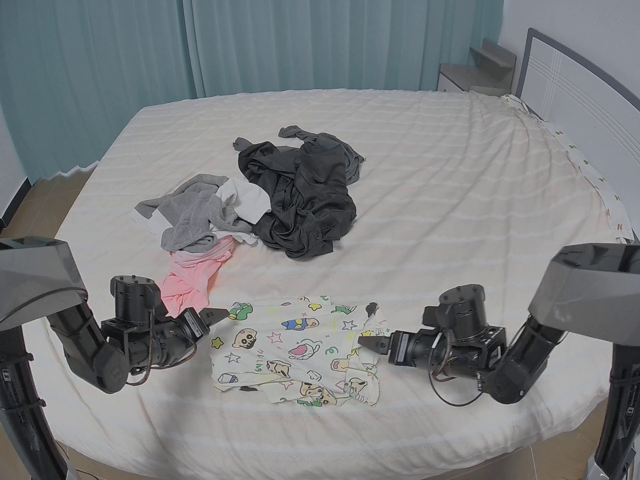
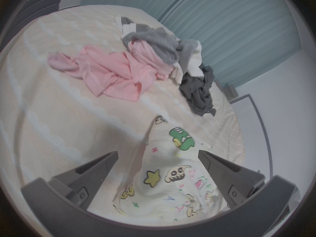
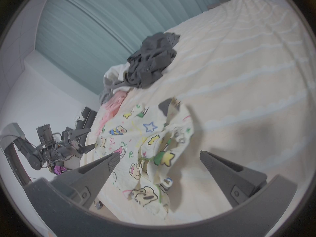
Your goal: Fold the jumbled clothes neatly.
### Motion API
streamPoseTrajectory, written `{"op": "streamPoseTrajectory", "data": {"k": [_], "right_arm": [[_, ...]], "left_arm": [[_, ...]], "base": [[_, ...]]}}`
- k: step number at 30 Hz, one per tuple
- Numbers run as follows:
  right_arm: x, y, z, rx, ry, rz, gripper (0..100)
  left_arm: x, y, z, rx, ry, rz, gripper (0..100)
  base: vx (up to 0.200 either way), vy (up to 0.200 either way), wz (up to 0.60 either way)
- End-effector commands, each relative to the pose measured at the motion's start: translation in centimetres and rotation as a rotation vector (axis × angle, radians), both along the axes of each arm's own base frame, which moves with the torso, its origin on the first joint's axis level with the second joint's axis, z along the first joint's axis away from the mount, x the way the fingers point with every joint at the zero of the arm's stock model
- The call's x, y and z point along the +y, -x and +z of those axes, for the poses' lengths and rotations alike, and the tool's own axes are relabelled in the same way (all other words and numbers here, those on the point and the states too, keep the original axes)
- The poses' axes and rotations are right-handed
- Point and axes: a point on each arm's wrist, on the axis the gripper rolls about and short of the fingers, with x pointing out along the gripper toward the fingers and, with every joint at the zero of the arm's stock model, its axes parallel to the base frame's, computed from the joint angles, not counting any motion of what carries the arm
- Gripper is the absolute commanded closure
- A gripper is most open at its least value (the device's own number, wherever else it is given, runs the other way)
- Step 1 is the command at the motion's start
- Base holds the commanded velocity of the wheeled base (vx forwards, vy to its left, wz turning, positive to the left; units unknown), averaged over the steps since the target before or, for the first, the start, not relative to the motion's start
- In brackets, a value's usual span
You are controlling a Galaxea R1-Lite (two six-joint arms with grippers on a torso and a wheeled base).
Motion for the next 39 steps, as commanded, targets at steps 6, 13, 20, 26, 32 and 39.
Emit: {"op": "streamPoseTrajectory", "data": {"k": [6,13,20,26,32,39], "right_arm": [[-11.7,12.6,12.2,-0.329,-0.096,-0.305,0],[-15.4,21.3,12.6,-0.363,-0.033,-0.414,0],[-17.7,28.6,11.1,-0.446,0.141,-0.473,0],[-18.0,31.7,8.5,-0.566,0.233,-0.602,0],[-17.6,32.0,6.5,-0.628,0.253,-0.563,0],[-17.6,31.7,6.4,-0.71,0.309,-0.543,0]], "left_arm": [[2.0,12.2,12.8,-0.419,0.053,-0.015,0],[3.3,21.5,14.7,-0.451,-0.05,-0.061,0],[4.6,27.3,13.4,-0.447,-0.121,0.062,0],[5.3,31.2,11.2,-0.463,-0.225,0.102,0],[5.4,33.6,8.9,-0.51,-0.399,0.162,0],[5.5,33.4,5.2,-0.513,-0.673,0.238,0]], "base": [[0.0,0.0,0.0],[0.0,0.0,0.0],[0.0,0.0,0.0],[0.0,0.0,0.0],[0.0,0.0,0.0],[0.0,0.0,0.0]]}}
